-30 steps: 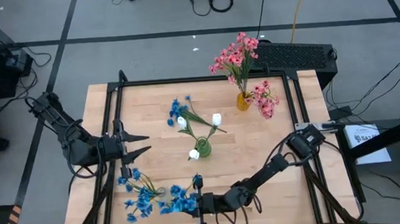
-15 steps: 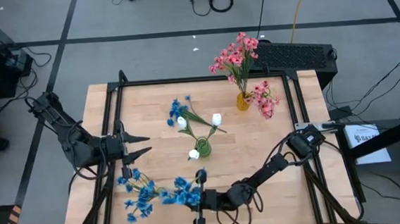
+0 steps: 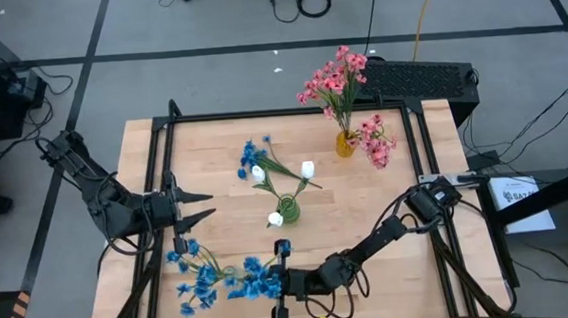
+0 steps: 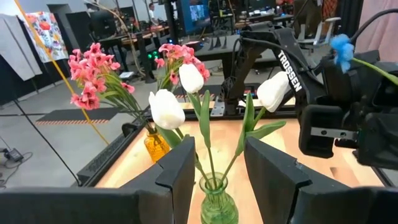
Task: Sort flowers into vase by color
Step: Put the left blue flowers into the transparent vase
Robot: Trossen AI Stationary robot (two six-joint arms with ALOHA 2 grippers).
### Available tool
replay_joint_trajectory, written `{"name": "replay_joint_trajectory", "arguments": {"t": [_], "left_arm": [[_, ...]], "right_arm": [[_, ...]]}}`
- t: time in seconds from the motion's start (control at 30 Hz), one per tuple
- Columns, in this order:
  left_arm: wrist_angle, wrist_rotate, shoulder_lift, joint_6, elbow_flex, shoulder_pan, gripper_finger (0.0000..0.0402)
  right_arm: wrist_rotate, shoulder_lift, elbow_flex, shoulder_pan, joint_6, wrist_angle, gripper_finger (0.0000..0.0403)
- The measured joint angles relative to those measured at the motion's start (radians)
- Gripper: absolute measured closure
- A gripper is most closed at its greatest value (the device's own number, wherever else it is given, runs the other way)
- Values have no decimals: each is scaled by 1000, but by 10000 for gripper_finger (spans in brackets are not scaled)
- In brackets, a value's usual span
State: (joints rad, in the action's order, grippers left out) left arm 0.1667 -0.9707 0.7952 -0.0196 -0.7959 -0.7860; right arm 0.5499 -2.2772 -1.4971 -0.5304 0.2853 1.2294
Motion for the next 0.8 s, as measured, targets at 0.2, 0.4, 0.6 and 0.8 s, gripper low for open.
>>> {"name": "replay_joint_trajectory", "arguments": {"t": [0.2,0.4,0.6,0.8], "left_arm": [[0,-1,0,0,0,0,256],[0,-1,1,-2,0,0,256],[0,-2,1,-1,0,0,256],[1,-2,1,-2,0,0,256]], "right_arm": [[-11,0,0,9,22,-67,399],[-34,0,0,20,42,-98,399],[-104,0,0,36,29,-138,395],[-136,0,0,60,-17,-208,373]]}}
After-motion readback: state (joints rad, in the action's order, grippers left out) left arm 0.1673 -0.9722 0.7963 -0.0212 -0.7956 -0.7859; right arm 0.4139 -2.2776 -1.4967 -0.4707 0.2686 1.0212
